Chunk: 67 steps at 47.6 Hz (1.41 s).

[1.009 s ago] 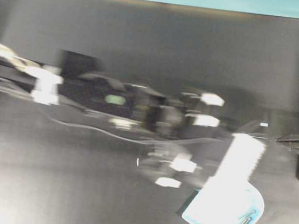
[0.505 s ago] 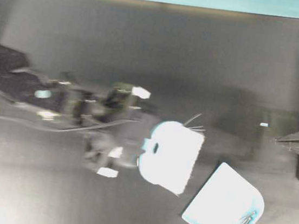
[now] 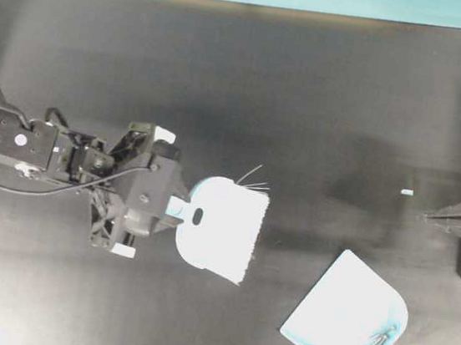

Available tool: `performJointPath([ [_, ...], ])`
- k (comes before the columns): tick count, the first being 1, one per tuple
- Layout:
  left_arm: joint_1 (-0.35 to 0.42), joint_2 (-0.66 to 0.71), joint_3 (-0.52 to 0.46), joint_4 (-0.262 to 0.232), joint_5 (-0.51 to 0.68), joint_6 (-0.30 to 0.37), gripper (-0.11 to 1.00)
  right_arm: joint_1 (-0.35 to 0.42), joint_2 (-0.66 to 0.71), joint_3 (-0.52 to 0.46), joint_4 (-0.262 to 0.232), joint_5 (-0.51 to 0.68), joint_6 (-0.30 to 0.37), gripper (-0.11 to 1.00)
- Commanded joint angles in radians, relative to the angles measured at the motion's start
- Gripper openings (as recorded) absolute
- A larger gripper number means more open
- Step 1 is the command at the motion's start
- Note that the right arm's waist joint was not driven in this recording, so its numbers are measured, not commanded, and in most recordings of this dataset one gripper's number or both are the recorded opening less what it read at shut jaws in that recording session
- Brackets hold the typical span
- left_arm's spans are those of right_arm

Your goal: Hold the dustpan with a person, while the left arm uses a hand brush to gather the screws into the dustpan.

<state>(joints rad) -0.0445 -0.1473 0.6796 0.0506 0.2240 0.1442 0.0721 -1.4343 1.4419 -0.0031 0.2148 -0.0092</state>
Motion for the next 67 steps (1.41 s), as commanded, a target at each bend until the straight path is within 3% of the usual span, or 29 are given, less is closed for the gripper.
performJointPath([
  [1,0.006,-0.023,0.012,0.002,-0.04,0.0,0.3,0.0,0.005,-0.005,-0.002,-0.005,-0.006,0.0],
  [21,0.011,-0.011,0.08,0.002,-0.153,-0.002,0.3,0.0,0.005,-0.005,-0.002,-0.006,-0.006,0.0],
  [36,0.012,-0.008,0.097,0.002,-0.164,-0.002,0.31,0.0,0.005,-0.005,-0.002,-0.005,-0.006,0.0],
  [46,0.008,-0.009,0.104,0.002,-0.166,-0.003,0.74,0.0,0.003,-0.005,-0.002,-0.005,-0.006,0.0],
  [67,0.006,-0.025,0.112,0.002,-0.166,-0.002,0.72,0.0,0.005,-0.005,-0.002,-0.005,-0.006,0.0],
])
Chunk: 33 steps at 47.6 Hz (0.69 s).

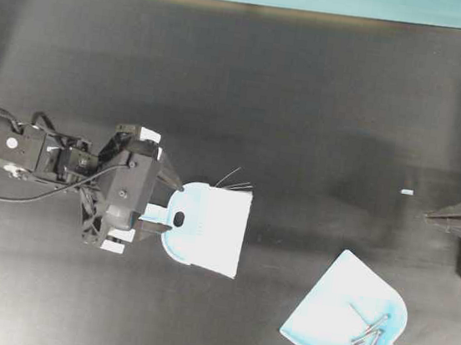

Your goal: Hold the dustpan with a person, while the left arm uses a hand brush to gather the screws into the dustpan.

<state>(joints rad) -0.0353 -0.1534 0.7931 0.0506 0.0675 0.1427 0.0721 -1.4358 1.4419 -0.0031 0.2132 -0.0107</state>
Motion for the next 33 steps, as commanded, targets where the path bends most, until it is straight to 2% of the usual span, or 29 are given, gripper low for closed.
performJointPath([
  [1,-0.003,-0.021,0.0,0.002,-0.009,0.0,0.72,0.0,0.005,-0.005,-0.002,-0.003,-0.005,0.0],
  [14,-0.034,-0.097,0.104,0.002,0.0,0.0,0.71,-0.002,0.005,-0.005,-0.002,-0.003,-0.005,0.0],
  [21,-0.071,-0.155,0.172,0.002,-0.032,-0.002,0.71,0.0,0.005,-0.005,-0.002,-0.003,-0.005,0.0],
  [33,-0.077,-0.176,0.189,0.002,-0.127,0.015,0.71,0.0,0.005,-0.005,-0.002,-0.003,-0.005,0.0],
])
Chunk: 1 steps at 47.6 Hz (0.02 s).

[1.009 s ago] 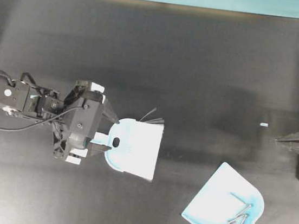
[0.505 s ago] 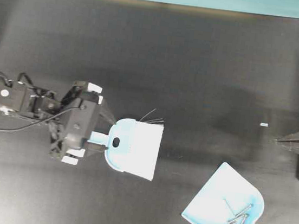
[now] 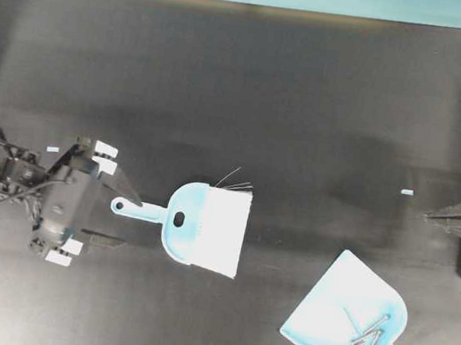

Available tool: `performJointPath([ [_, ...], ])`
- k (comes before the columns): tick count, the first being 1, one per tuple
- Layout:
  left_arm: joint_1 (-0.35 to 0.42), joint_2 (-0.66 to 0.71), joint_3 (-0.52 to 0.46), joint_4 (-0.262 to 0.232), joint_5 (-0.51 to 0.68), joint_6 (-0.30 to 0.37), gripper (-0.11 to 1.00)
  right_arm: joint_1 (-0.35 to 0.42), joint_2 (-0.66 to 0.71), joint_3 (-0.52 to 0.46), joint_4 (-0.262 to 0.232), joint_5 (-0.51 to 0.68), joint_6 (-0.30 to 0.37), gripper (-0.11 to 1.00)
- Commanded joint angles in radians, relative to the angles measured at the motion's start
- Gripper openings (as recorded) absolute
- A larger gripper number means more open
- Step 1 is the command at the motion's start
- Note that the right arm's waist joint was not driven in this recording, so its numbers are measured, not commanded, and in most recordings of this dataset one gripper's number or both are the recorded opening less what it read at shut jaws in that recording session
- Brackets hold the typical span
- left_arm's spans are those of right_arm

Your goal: Hold the dustpan with a person, while the left arm uses a hand brush to gather the screws into the dustpan.

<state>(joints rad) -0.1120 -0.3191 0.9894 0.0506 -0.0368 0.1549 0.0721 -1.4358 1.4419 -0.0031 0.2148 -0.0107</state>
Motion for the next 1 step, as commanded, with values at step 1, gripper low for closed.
performJointPath([
  [1,-0.002,-0.011,-0.006,0.002,-0.025,0.005,0.71,0.0,0.005,-0.005,-0.002,-0.005,-0.005,0.0],
])
